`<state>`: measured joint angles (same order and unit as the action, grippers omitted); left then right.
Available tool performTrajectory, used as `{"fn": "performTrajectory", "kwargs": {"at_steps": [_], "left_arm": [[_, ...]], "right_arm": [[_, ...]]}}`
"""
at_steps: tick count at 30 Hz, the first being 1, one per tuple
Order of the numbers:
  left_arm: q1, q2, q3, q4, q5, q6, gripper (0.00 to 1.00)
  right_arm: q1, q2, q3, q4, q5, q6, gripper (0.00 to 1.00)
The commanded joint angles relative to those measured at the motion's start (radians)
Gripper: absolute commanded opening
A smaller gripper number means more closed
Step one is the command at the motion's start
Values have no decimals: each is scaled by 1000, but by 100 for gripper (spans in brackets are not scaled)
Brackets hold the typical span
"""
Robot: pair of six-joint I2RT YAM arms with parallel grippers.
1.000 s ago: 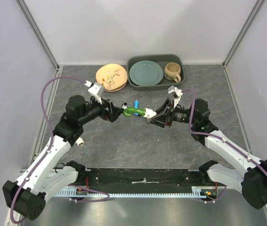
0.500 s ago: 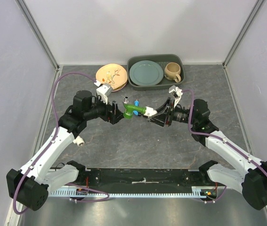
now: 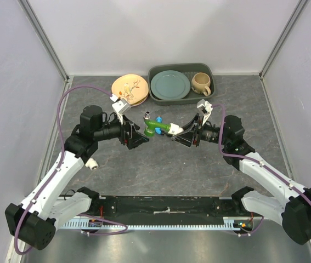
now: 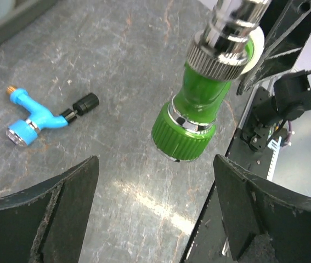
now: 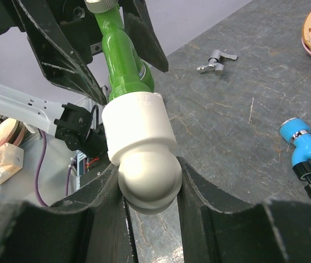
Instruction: Install the water faucets
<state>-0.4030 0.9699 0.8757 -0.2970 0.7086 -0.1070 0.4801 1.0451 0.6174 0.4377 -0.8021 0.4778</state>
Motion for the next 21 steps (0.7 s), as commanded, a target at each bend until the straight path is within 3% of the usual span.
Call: {"fn": "performTrajectory", "kwargs": {"at_steps": [1, 10, 21], "left_arm": [[21, -14, -21, 123, 52, -83, 91], [21, 46, -47, 209, 34, -189, 86], [23, 0, -106, 349, -37, -301, 83]], "right_arm": [[-1, -31, 18, 59, 4, -13, 0], [-1, -40, 2, 128, -52, 21, 0], [18, -13, -1, 207, -131, 58, 0]]}}
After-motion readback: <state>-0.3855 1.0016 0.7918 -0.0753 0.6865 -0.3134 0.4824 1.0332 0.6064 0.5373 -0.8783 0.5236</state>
